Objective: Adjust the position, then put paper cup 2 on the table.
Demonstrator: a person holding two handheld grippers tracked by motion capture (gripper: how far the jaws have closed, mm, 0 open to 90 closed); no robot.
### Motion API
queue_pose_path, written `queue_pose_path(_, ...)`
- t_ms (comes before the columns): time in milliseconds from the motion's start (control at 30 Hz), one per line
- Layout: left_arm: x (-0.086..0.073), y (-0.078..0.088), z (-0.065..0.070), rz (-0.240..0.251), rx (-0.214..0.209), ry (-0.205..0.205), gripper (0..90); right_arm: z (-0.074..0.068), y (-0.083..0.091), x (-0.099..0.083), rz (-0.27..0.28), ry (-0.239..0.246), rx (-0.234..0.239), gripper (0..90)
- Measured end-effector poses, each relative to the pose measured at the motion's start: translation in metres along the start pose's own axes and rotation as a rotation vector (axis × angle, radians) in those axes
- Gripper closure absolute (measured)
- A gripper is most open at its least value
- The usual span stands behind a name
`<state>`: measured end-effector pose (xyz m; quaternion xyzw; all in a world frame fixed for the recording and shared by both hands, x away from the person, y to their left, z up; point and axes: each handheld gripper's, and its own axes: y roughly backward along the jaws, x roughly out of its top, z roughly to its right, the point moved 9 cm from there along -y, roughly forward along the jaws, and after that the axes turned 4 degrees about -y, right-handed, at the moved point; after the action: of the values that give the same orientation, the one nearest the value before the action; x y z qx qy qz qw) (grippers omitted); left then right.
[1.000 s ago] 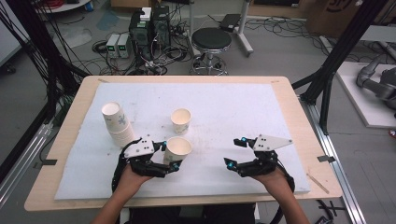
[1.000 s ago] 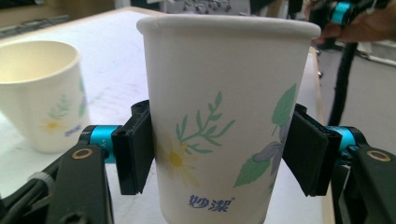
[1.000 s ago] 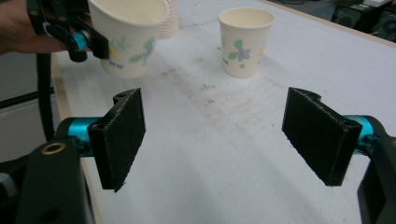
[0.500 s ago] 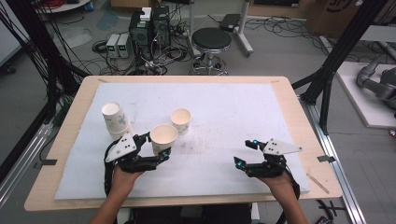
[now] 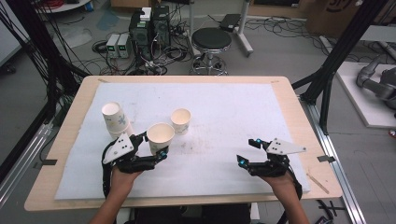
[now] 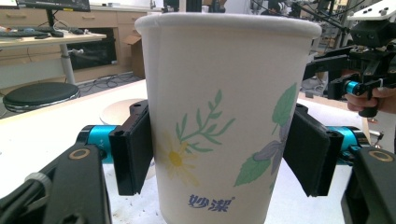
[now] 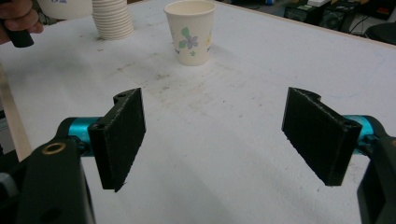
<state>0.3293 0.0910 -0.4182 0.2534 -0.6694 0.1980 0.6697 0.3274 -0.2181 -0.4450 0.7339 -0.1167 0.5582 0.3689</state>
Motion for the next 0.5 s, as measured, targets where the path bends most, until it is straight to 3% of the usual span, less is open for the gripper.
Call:
queue_pose_path(300, -0.006, -0.01, 0.009, -0.021, -0.026, -0.002, 30.7, 0.005, 0.006, -0.002, 0.006, -0.011, -0.028, 22.2)
queue_pose_path(500, -0.01, -0.032, 0.021, -0.044, -0.066, -0.011, 30.7, 0.005, 0.009, -0.005, 0.005, -0.007, -0.033, 22.2)
